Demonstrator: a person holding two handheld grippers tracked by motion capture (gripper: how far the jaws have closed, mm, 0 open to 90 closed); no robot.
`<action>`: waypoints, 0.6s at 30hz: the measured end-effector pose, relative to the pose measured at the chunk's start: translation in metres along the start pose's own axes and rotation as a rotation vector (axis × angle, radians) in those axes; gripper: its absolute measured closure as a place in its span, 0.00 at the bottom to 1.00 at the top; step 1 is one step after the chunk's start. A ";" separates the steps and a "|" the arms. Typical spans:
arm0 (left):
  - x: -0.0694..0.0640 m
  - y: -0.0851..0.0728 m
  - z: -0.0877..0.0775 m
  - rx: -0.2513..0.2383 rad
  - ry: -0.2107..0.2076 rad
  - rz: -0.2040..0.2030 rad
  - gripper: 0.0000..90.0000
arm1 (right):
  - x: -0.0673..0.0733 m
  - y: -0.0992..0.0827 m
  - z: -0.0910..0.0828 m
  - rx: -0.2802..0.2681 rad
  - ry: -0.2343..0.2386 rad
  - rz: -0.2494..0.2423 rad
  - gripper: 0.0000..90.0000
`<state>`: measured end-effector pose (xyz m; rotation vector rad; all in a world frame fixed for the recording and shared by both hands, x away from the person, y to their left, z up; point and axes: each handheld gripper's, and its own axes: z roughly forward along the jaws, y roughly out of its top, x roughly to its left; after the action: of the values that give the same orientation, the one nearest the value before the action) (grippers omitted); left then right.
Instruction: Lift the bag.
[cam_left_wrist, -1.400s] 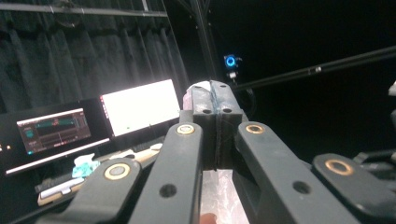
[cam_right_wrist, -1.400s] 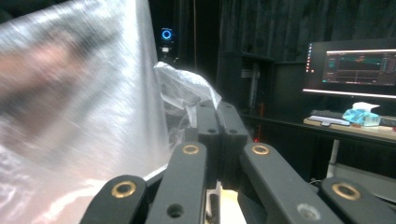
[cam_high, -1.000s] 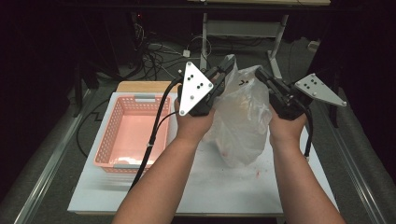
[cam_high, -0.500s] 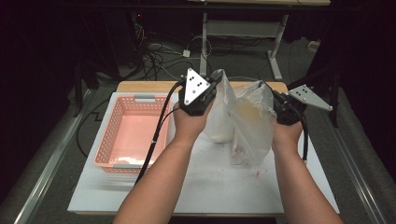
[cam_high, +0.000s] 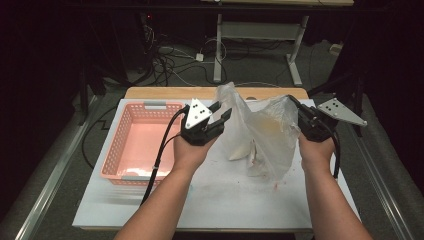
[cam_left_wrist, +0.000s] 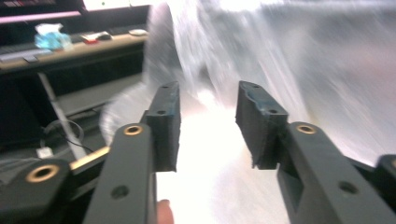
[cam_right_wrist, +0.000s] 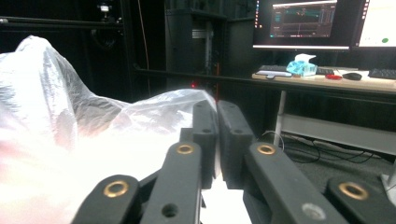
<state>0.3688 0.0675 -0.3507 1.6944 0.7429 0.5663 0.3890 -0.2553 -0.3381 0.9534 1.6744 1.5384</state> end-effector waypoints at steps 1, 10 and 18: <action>0.000 -0.003 -0.003 0.005 -0.009 -0.011 0.61 | 0.000 0.001 -0.002 -0.004 0.003 -0.003 0.92; -0.007 -0.034 -0.022 0.080 -0.059 -0.078 0.47 | 0.001 0.011 -0.034 -0.015 0.046 -0.019 0.82; -0.018 -0.064 -0.033 0.149 -0.096 -0.122 0.33 | 0.000 -0.021 -0.049 0.098 0.052 -0.034 0.64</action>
<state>0.3215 0.0866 -0.4046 1.7857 0.8289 0.3495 0.3457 -0.2810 -0.3544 0.9379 1.8074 1.4820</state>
